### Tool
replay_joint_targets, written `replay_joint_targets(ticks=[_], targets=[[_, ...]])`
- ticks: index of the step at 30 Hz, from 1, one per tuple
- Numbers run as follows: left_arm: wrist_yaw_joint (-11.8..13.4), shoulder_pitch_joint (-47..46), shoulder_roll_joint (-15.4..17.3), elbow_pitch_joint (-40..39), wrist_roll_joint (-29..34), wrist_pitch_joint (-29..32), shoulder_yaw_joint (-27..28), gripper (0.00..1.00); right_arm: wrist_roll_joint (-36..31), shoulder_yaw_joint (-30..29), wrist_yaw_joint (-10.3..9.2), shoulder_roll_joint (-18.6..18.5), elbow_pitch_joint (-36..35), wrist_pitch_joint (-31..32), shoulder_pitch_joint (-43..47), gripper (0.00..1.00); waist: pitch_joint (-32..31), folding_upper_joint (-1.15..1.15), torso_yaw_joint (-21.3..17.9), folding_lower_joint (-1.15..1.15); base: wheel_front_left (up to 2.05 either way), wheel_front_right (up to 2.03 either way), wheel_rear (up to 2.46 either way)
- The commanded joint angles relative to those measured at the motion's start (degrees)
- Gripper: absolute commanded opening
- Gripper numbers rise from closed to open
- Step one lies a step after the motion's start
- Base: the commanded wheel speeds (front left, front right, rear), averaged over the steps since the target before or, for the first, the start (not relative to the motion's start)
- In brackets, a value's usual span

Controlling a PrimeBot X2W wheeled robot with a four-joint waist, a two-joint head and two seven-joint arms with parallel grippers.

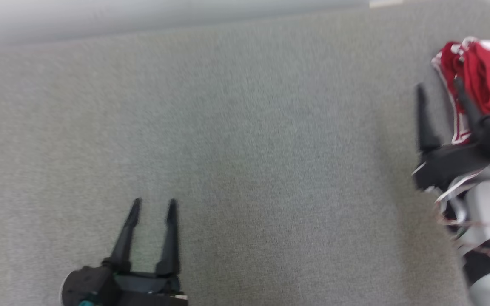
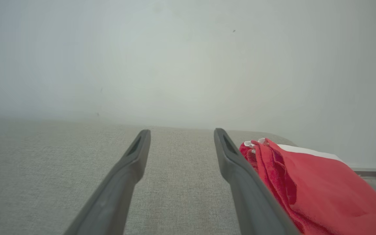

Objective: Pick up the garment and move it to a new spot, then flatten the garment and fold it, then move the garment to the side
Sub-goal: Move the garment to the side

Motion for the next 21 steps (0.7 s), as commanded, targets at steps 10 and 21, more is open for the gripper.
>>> replay_joint_targets(ticks=[10, 21], targets=[[1.1, 6.4, 0.6, 1.6, 1.3, 0.0, 5.2, 1.0, 1.0, 2.6, -0.05, 5.8, -10.6, -0.2, 14.9, 1.0, -14.4, 0.0, 3.1, 0.0, 0.0, 0.0, 0.0], [-1.3, 13.7, 0.7, -0.9, 5.3, 0.0, 9.0, 1.0, -2.1, 1.9, -0.05, 8.4, -19.7, -0.2, 30.4, 1.0, -21.1, 0.0, 4.1, 0.0, 0.0, 0.0, 0.0]])
